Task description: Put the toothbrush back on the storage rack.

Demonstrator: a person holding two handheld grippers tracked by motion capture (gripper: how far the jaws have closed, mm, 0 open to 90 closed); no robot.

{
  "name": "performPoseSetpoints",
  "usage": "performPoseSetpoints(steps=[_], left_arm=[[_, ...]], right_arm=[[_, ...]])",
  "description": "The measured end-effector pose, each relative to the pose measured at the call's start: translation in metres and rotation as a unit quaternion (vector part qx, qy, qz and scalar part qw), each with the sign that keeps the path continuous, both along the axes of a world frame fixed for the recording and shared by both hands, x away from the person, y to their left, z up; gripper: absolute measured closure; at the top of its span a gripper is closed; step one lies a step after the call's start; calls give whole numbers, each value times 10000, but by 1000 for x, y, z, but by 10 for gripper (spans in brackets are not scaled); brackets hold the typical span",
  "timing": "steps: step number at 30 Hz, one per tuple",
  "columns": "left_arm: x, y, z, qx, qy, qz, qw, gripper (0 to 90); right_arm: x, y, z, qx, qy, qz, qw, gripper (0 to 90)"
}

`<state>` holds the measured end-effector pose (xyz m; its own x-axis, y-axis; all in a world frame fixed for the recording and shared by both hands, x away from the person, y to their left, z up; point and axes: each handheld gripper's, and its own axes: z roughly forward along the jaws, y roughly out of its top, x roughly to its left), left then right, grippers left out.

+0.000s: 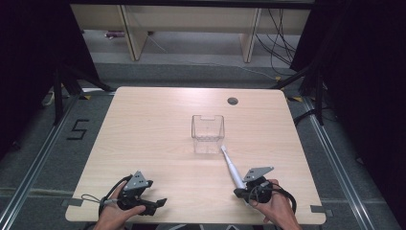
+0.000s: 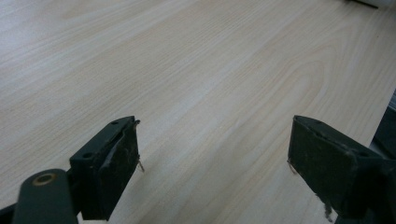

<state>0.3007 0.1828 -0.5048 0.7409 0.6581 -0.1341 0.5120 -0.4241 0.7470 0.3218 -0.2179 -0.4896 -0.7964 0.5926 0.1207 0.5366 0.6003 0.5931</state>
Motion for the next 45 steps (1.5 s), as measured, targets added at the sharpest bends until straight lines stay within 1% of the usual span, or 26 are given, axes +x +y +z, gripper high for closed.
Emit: performPoseSetpoints(steps=[4, 7, 8, 9, 11, 12, 13, 16, 19, 24, 25, 26, 27, 30, 31, 32, 33, 34, 38, 39, 40, 41, 42, 43, 44, 45], left_arm=[[0, 0, 0, 13, 9, -21, 10000, 156], [0, 0, 0, 7, 15, -27, 10000, 156], [0, 0, 0, 7, 15, -27, 10000, 156], [0, 0, 0, 9, 3, -23, 10000, 156], [0, 1, 0, 6, 3, -20, 10000, 156], [0, 0, 0, 17, -5, 14, 10000, 156], [0, -1, -1, -27, 15, 25, 10000, 156], [0, -1, 0, -32, 13, 23, 10000, 156], [0, -1, -1, -27, 16, 26, 10000, 156], [0, -1, -1, -24, 25, 30, 10000, 156], [0, -1, -1, -32, 27, 29, 10000, 156], [0, -1, -1, -32, 27, 29, 10000, 156], [0, -1, -1, -34, 29, 28, 10000, 156], [0, 0, -1, 20, 42, 3, 10000, 156], [1, 0, -1, 20, 41, -8, 10000, 156], [1, 0, -1, 18, 46, -6, 10000, 155], [0, 0, -1, 23, 42, -8, 10000, 156], [0, 0, -1, 23, 42, -8, 10000, 156], [0, -1, -1, -34, 25, 29, 10000, 156], [0, -1, -1, -37, 25, 31, 10000, 156], [0, -1, -1, -33, 39, 26, 10000, 155], [0, -1, -1, -31, 39, 19, 10000, 156], [0, -1, -1, -33, 38, 21, 10000, 155], [0, -1, -1, -35, 39, 23, 10000, 155], [0, -1, -1, -35, 39, 23, 10000, 155], [0, 0, -1, 28, 40, -10, 10000, 155]], right_arm=[[0, -5, 2, -32, 53, -8, 10000, 887], [-1, -11, 4, -24, 130, -209, 9997, 887], [-1, -11, 4, -24, 130, -209, 9997, 887], [1, -15, 4, -83, 13, -142, 9999, 887], [0, -16, 5, -117, 114, -254, 9995, 886], [2, -18, 3, -101, -82, -228, 9997, 886], [1, -19, 6, -152, 108, -343, 9992, 883], [0, -19, 10, -36, 159, -389, 9991, 881], [5, -21, 15, -66, -84, -252, 9996, 873], [10, -21, 23, -93, -386, -339, 9986, 845], [14, -21, 28, -190, -350, -406, 9984, 800], [14, -21, 28, -190, -350, -406, 9984, 800], [18, -20, 30, -295, -358, -413, 9981, 718], [24, -16, 31, -428, -302, -488, 9974, 662], [29, -13, 31, -458, -244, -567, 9970, 592], [30, -10, 32, -521, -124, -678, 9963, 589], [34, -8, 32, -518, -154, -614, 9967, 576], [35, -5, 32, -561, -62, -722, 9958, 557], [40, 0, 31, -582, 137, -679, 9959, 527], [39, 4, 30, -621, 243, -846, 9942, 519], [41, 4, 30, -788, 305, -915, 9922, 501], [43, 5, 28, -733, 288, -815, 9936, 501], [44, 5, 28, -761, 303, -816, 9933, 498], [43, 7, 28, -822, 411, -961, 9911, 491], [43, 7, 28, -822, 411, -961, 9911, 491], [46, 7, 26, -780, 288, -763, 9936, 479]])
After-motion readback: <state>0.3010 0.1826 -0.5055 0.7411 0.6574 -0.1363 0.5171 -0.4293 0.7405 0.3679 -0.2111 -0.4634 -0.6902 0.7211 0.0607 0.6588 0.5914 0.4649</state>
